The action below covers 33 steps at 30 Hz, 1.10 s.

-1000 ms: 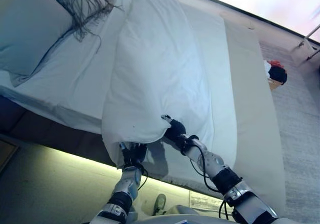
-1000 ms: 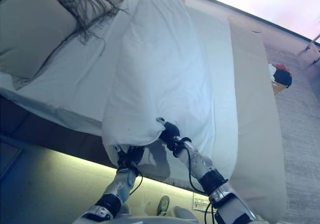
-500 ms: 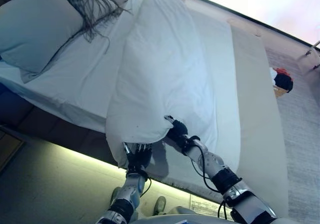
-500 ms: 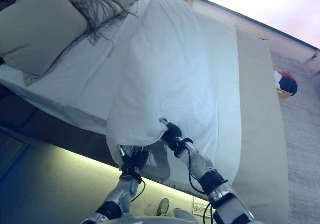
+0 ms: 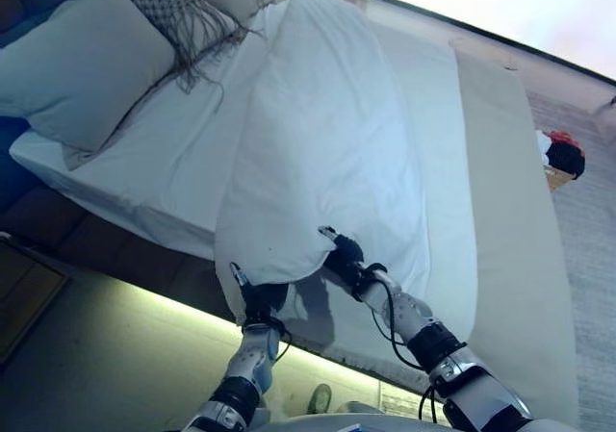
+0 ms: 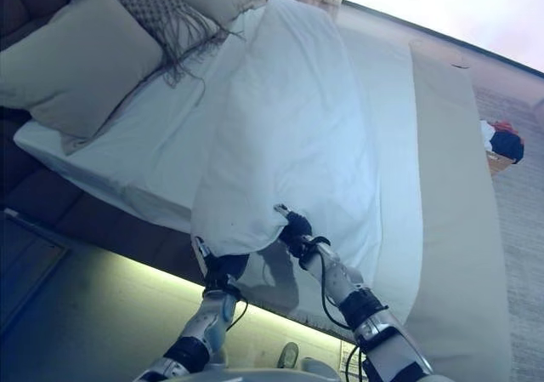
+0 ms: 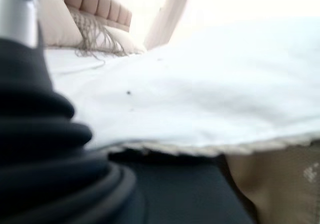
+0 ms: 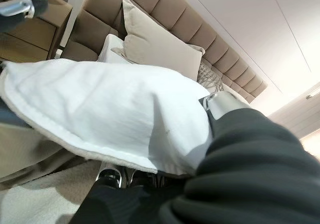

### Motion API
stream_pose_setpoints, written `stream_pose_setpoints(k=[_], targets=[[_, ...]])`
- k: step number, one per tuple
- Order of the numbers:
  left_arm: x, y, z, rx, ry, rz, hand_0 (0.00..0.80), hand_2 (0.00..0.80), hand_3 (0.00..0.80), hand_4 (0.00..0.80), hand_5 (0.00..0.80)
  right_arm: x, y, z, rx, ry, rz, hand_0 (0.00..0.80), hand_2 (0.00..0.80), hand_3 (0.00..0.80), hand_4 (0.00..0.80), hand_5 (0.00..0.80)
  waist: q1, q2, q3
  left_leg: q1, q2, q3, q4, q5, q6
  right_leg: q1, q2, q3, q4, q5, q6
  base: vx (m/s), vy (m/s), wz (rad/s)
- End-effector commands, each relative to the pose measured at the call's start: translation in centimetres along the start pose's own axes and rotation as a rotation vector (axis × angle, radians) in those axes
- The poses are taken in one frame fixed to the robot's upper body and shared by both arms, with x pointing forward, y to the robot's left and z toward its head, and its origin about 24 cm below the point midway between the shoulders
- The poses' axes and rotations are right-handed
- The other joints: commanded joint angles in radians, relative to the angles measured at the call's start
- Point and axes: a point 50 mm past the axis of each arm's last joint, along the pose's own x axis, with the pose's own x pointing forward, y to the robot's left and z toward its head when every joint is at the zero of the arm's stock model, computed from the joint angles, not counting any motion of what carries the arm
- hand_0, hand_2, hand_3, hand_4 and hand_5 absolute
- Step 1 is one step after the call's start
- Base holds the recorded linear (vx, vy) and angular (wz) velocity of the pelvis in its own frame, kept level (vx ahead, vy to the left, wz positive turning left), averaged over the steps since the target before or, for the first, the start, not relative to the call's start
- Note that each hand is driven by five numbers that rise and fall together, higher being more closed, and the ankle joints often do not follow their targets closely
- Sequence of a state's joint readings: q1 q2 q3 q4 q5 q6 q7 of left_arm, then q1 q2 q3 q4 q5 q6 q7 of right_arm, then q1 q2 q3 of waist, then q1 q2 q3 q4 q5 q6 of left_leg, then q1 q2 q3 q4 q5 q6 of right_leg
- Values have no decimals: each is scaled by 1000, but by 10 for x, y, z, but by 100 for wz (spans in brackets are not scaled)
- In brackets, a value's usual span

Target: Make the bed neatly

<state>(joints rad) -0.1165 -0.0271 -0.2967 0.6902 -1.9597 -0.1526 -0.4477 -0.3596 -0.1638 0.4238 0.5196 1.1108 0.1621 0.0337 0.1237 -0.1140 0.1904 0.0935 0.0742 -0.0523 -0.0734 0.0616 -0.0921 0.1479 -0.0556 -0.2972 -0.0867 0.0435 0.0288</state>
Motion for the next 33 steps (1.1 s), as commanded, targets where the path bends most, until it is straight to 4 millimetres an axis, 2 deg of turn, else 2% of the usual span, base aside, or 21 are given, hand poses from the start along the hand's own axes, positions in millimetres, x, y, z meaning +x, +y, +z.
stream_pose_setpoints(k=[1, 7, 8, 9, 11, 21, 31, 32, 33], targets=[[20, -30, -48, -55, 111, -161, 0, 0, 0, 0, 0, 9, 34, 17, -42, -54, 167, 800, 800, 800, 800, 800, 12, -12, -47, 2, 14, 12, -5, 7, -9, 25, -53, 5, 41, 17, 59, 18, 13, 7], [19, -26, -43, -48, 70, -111, 0, 0, 0, 0, 0, 9, 29, 16, -49, -48, 147, 800, 800, 800, 800, 800, 7, -1, -54, 10, 12, 12, -5, 8, -8, 30, -54, 6, 44, 14, 59, 7, 6, 1], [20, -26, -41, -47, 59, -105, 329, 329, 329, 329, 329, 9, 29, 16, -52, -46, 144, 800, 800, 800, 800, 800, 7, 1, -56, 11, 12, 12, -6, 8, -8, 31, -55, 6, 45, 14, 59, 0, 0, 0], [21, -26, -40, -47, 54, -100, 458, 458, 458, 458, 458, 8, 28, 15, -54, -45, 141, 800, 800, 800, 800, 800, 6, 3, -56, 12, 12, 13, -5, 8, -8, 31, -56, 6, 45, 13, 59, 0, 0, 0], [21, -25, -39, -47, 48, -79, 800, 800, 800, 800, 800, 8, 26, 14, -56, -41, 133, 800, 800, 800, 800, 800, 4, 6, -57, 13, 12, 14, -5, 8, -8, 30, -57, 6, 47, 13, 59, 0, 0, 0], [14, -5, -25, -2, -40, 82, 800, 800, 800, 800, 800, 6, 21, 10, -73, -27, 113, 800, 800, 800, 800, 800, 0, 9, -56, 14, 9, 15, -6, 8, -7, 29, -60, 3, 47, 15, 64, 0, 0, 0], [14, -2, -19, 12, -77, 115, 800, 800, 800, 800, 800, 4, 13, 10, -81, -9, 79, 800, 800, 800, 800, 800, 1, 19, -51, 5, 3, 14, -6, 12, -6, 24, -66, -4, 44, 20, 66, 0, 0, 0], [13, -1, -18, 13, -88, 123, 800, 800, 800, 800, 800, 4, 11, 8, -88, 1, 67, 781, 781, 781, 781, 781, 1, 20, -52, 5, 2, 13, -6, 11, -6, 25, -66, -5, 43, 20, 66, 0, 0, 0], [13, -1, -17, 15, -93, 127, 800, 800, 800, 800, 800, 4, 9, 8, -94, 11, 58, 530, 530, 530, 530, 530, 1, 21, -52, 6, 2, 12, -6, 11, -5, 25, -67, -5, 42, 21, 67, 0, 0, 0]])
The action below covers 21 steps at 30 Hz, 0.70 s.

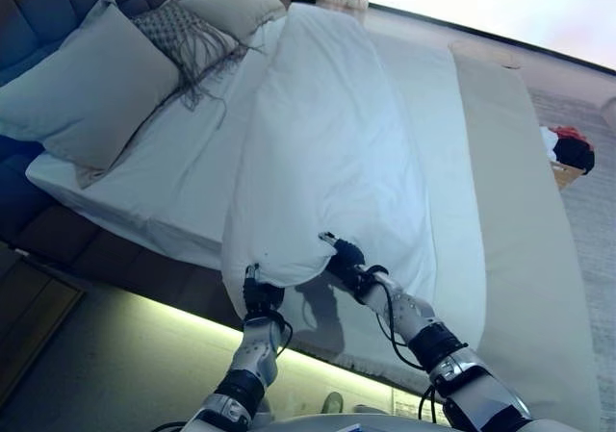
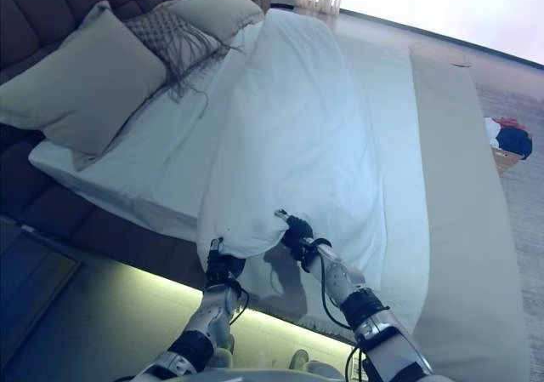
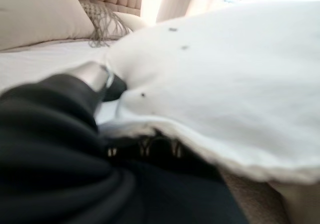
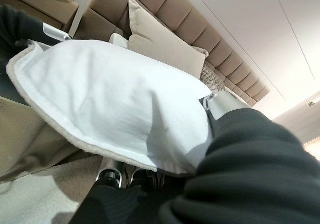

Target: Make the bed neatly

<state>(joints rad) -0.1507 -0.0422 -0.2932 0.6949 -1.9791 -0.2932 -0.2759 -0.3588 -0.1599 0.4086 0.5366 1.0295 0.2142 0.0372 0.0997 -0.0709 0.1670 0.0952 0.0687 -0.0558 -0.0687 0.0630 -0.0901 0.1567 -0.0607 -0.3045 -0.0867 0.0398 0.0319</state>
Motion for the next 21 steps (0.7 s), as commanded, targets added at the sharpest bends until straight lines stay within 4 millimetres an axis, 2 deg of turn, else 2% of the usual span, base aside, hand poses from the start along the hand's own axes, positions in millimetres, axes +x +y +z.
stream_pose_setpoints(k=[1, 5, 8, 13, 17, 21], targets=[[3, -2, -20, 1, 14, -13, 800, 800, 800, 800, 800, 2, 9, 11, -40, -18, 63, 0, 0, 0, 0, 0, 26, -21, -29, 4, 6, 16, -12, 10, -8, 18, -63, 0, 41, 26, 64, 0, 0, 0], [4, 2, 4, 51, -65, 7, 800, 800, 800, 800, 800, -3, -5, -10, -61, 102, 29, 0, 0, 0, 0, 0, 26, -15, -34, 9, 2, 14, -15, 12, -7, 20, -66, 0, 39, 28, 66, -2, 19, 1], [4, -1, 39, 110, -157, -2, 800, 800, 800, 800, 800, -20, -27, -42, -29, 239, 9, 0, 0, 0, 0, 0, 25, -4, -37, 9, -1, 12, -18, 17, -7, 20, -68, 0, 37, 27, 65, -16, 58, 1], [-2, -14, 105, 195, -282, -57, 800, 800, 800, 800, 800, -63, -84, -91, 37, 378, -157, 0, 0, 0, 0, 0, 24, 20, -47, 10, -12, 1, -19, 19, -1, 23, -70, 1, 34, 19, 64, -3, 66, 0], [-8, -18, 136, 243, -336, -92, 800, 800, 800, 800, 800, -93, -124, -114, 115, 433, -302, 0, 0, 0, 0, 0, 20, 37, -58, 13, -24, -5, -19, 14, 2, 25, -71, 6, 30, 13, 63, -11, 99, -1], [-13, -19, 157, 247, -393, -111, 800, 800, 800, 800, 800, -123, -153, -130, 187, 481, -469, 0, 0, 0, 0, 0, 14, 59, -70, 20, -42, -5, -19, 4, 7, 29, -84, 17, 27, 11, 69, -13, 190, -1]])
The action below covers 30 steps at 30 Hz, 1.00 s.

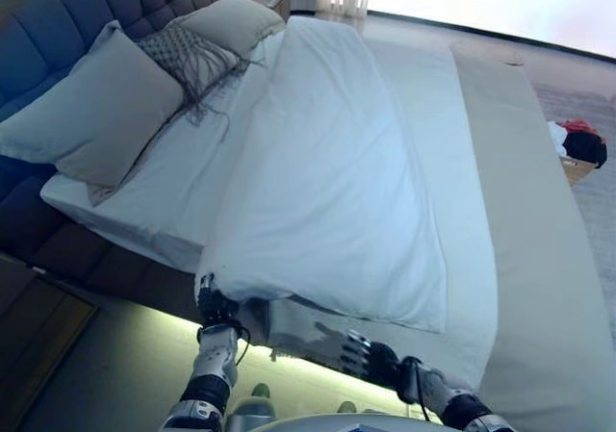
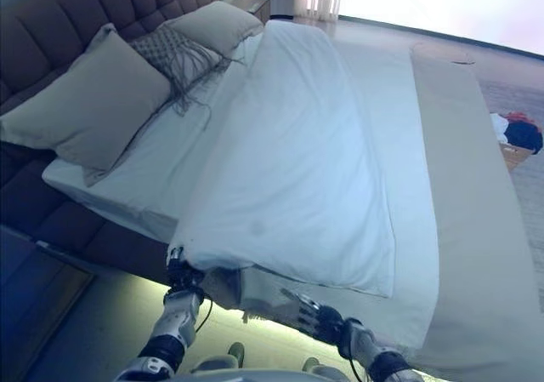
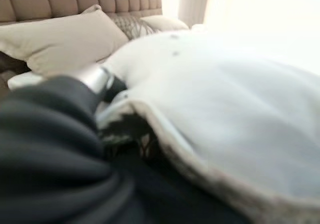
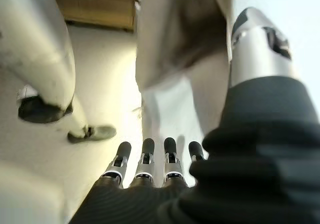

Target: Make the bed neatly

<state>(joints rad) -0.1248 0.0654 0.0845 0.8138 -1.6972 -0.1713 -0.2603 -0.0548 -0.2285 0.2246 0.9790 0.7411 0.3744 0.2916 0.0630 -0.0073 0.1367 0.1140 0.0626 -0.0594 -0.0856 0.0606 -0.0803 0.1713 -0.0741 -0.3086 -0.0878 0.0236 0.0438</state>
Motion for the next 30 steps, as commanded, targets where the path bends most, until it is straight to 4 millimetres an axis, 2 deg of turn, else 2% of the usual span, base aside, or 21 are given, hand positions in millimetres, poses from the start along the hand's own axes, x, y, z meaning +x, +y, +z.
stream_pose_setpoints(k=[1, 7, 9, 11, 13, 14, 15, 16, 18, 19, 21, 23, 25, 26, 27, 29, 30], targets=[[3, -15, 66, 60, -196, -156, 800, 800, 800, 800, 800, -5, -24, -3, 64, -11, -71, 0, 0, 0, 0, 0, 49, 1, -42, 3, -43, 0, -2, 2, 1, 15, -76, 26, 27, 28, 60, -35, 255, -2], [6, -24, 97, 96, -224, -145, 800, 800, 800, 800, 800, -22, -61, -12, 213, -52, -264, 0, 0, 0, 0, 0, 31, 30, -50, 19, -88, 13, -2, -25, 34, -2, -119, 53, 47, 39, 89, -36, 234, -4], [5, -28, 112, 114, -239, -141, 800, 800, 800, 800, 800, -25, -66, -7, 215, -86, -290, 0, 0, 0, 0, 0, 35, 37, -47, 26, -99, 34, -2, -30, 45, -18, -148, 36, 81, 63, 110, -113, 163, -14], [5, -34, 124, 120, -255, -145, 800, 800, 800, 800, 800, -24, -64, 4, 190, -129, -297, 0, 0, 0, 0, 0, 48, 45, -36, 27, -102, 61, -2, -26, 58, -44, -166, 7, 196, 69, 119, -228, 172, -21], [8, -41, 125, 117, -258, -155, 800, 800, 800, 800, 800, -22, -57, 17, 187, -178, -282, 0, 0, 0, 0, 0, 53, 67, -29, 11, -104, 56, 6, -5, 80, -81, -115, 31, 409, 22, 102, -306, 174, -33], [10, -44, 122, 115, -253, -160, 800, 800, 800, 800, 800, -21, -55, 23, 192, -196, -273, 0, 0, 0, 0, 0, 56, 66, -27, 3, -109, 52, 11, 1, 83, -93, -95, 47, 463, -7, 95, -296, 66, -24], [13, -46, 115, 124, -240, -167, 800, 800, 800, 800, 800, -20, -51, 31, 194, -218, -265, 0, 0, 0, 0, 0, 63, 49, -31, -21, -127, 52, 20, 9, 87, -69, -58, 74, 475, -17, 92, -270, -12, -13], [15, -47, 109, 131, -228, -169, 800, 800, 800, 800, 800, -20, -49, 36, 191, -232, -261, 0, 0, 0, 0, 0, 70, 34, -33, -38, -141, 56, 29, 11, 89, -43, -41, 92, 461, -16, 94, -315, -65, 1], [20, -49, 91, 157, -169, -171, 800, 800, 800, 800, 800, -20, -44, 50, 170, -262, -266, 0, 0, 0, 0, 0, 89, -24, -44, -139, -197, 84, 82, 13, 95, 62, 17, 190, 355, 13, 90, -316, -70, 16], [21, -48, 85, 162, -149, -169, 800, 800, 800, 800, 800, -21, -44, 56, 154, -273, -277, 0, 0, 0, 0, 0, 95, -36, -47, -179, -209, 97, 108, 15, 94, 92, 32, 221, 312, 5, 77, -295, -23, 36], [26, -53, 75, 151, -138, -165, 800, 800, 800, 800, 800, -24, -39, 74, 105, -296, -285, 0, 0, 0, 0, 0, 116, -32, -48, -260, -201, 113, 140, 39, 67, 149, 55, 228, 193, -101, 24, -274, -18, 11], [30, -57, 70, 142, -142, -163, 800, 800, 800, 800, 800, -26, -33, 90, 74, -316, -274, 0, 0, 0, 0, 0, 121, -19, -40, -295, -183, 125, 127, 80, 41, 158, 83, 236, 132, -141, -4, -264, -27, -32], [31, -63, 73, 153, -155, -160, 800, 800, 800, 800, 800, -27, -32, 92, 56, -317, -262, 0, 0, 0, 0, 0, 120, -4, -30, -309, -162, 136, 79, 134, 22, 157, 104, 238, 101, -151, -20, -264, -34, -15], [32, -65, 77, 158, -172, -151, 800, 800, 800, 800, 800, -26, -33, 90, 48, -310, -256, 0, 0, 0, 0, 0, 120, 1, -26, -312, -155, 129, 57, 155, 16, 155, 109, 244, 91, -145, -24, -270, -40, -7], [31, -65, 83, 165, -194, -140, 800, 800, 800, 800, 800, -26, -34, 85, 35, -296, -256, 0, 0, 0, 0, 0, 125, 3, -18, -316, -145, 99, 43, 173, 4, 150, 108, 250, 81, -136, -26, -269, -37, -17], [29, -64, 93, 173, -236, -122, 800, 800, 800, 800, 800, -26, -39, 79, 21, -270, -280, 0, 0, 0, 0, 0, 125, 3, -12, -308, -131, 90, 53, 162, -2, 134, 96, 228, 72, -123, -28, -302, -15, -12], [29, -65, 98, 173, -249, -120, 800, 800, 800, 800, 800, -28, -44, 76, 30, -266, -295, 0, 0, 0, 0, 0, 117, 0, -9, -298, -114, 114, 88, 141, -4, 117, 82, 198, 70, -111, -28, -368, 34, -1]])
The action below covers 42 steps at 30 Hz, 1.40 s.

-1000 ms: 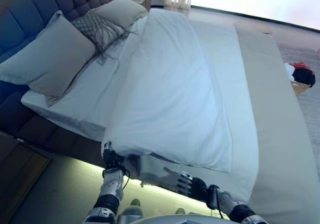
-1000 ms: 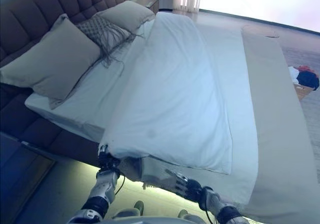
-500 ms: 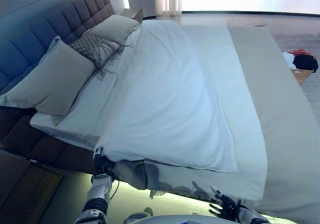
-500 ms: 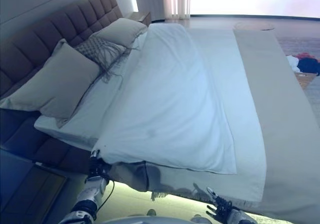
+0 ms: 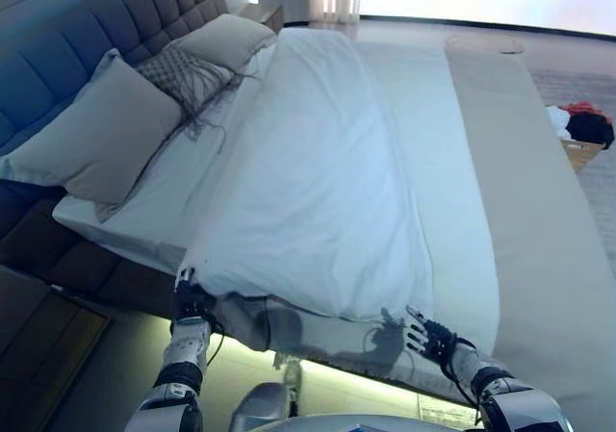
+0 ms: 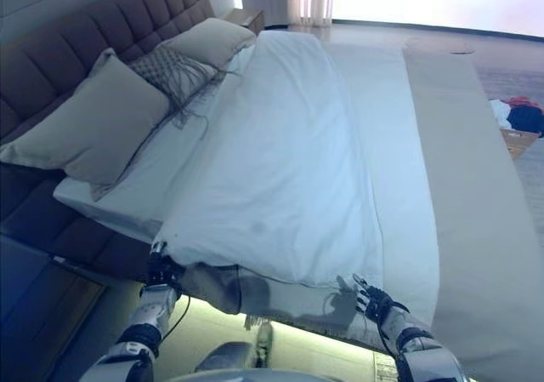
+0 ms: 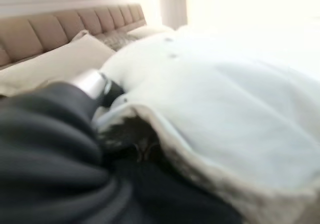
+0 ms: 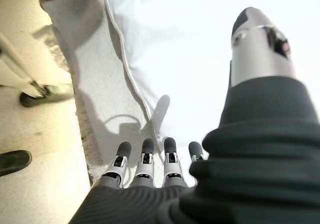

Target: Make the bed neatly

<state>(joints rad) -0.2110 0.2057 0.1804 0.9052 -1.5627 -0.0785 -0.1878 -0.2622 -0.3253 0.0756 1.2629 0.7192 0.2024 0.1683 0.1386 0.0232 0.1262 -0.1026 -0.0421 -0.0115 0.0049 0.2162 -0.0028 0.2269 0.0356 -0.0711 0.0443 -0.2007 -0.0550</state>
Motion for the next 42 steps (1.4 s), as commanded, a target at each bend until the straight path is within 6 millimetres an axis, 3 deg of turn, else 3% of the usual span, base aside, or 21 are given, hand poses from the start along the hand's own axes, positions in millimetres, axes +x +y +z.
stream_pose_setpoints(k=[1, 4, 7, 14, 17, 24, 30, 34, 42], targets=[[8, -36, 66, 15, -258, -126, 800, 800, 800, 800, 800, -3, -11, 5, -6, -25, -22, 0, 0, 0, 0, 0, 28, -35, 1, -68, 7, 98, 47, -38, -84, 42, -44, -72, -63, 129, 71, -307, 50, 3], [8, -41, 81, 41, -288, -114, 800, 800, 800, 800, 800, -7, -24, 2, 32, -16, -55, 0, 0, 0, 0, 0, -6, -53, -1, -31, 33, 118, 149, -113, -81, 12, -84, -129, -63, 148, 72, -268, 92, 33], [10, -50, 97, 57, -307, -129, 800, 800, 800, 800, 800, -10, -33, 1, 61, -18, -85, 0, 0, 0, 0, 0, -37, -48, -19, 24, 77, 124, 165, -131, -84, -25, -104, -155, -53, 161, 73, -215, 192, -12], [7, -58, 123, 69, -310, -139, 800, 800, 800, 800, 800, -18, -56, 4, 99, -40, -154, 0, 0, 0, 0, 0, -80, 3, -38, 109, 206, 79, 121, -55, -148, -53, -132, -176, 5, 115, 76, -102, 276, 20], [7, -61, 124, 77, -318, -132, 800, 800, 800, 800, 800, -21, -60, 11, 101, -67, -165, 0, 0, 0, 0, 0, -93, 23, -33, 124, 230, 79, 94, -49, -158, -74, -150, -188, 43, 101, 80, -111, 313, 80], [2, -50, 146, 79, -350, -72, 800, 800, 800, 800, 800, -28, -74, 19, 129, -88, -167, 0, 0, 0, 0, 0, -99, 37, -40, 186, 168, 66, 50, -132, -148, -74, -206, -187, 29, 142, 122, -50, 248, 14], [-11, -35, 175, 78, -401, 3, 800, 800, 800, 800, 800, -27, -71, 19, 128, -86, -134, 0, 0, 0, 0, 0, -79, 28, -50, 221, 123, 61, 38, -209, -122, -55, -232, -175, -14, 180, 148, -17, 110, 14], [-21, -25, 189, 44, -441, 48, 800, 800, 800, 800, 800, -25, -66, 18, 127, -92, -117, 0, 0, 0, 0, 0, -61, 23, -53, 226, 107, 57, 31, -226, -106, -47, -234, -169, -39, 196, 159, -42, 36, 2], [-32, 4, 183, -32, -460, 106, 800, 800, 800, 800, 800, -22, -62, 15, 144, -90, -123, 0, 0, 0, 0, 0, -31, 4, -52, 228, 90, 43, 15, -237, -84, -45, -236, -175, -61, 211, 168, -48, 8, -2]])
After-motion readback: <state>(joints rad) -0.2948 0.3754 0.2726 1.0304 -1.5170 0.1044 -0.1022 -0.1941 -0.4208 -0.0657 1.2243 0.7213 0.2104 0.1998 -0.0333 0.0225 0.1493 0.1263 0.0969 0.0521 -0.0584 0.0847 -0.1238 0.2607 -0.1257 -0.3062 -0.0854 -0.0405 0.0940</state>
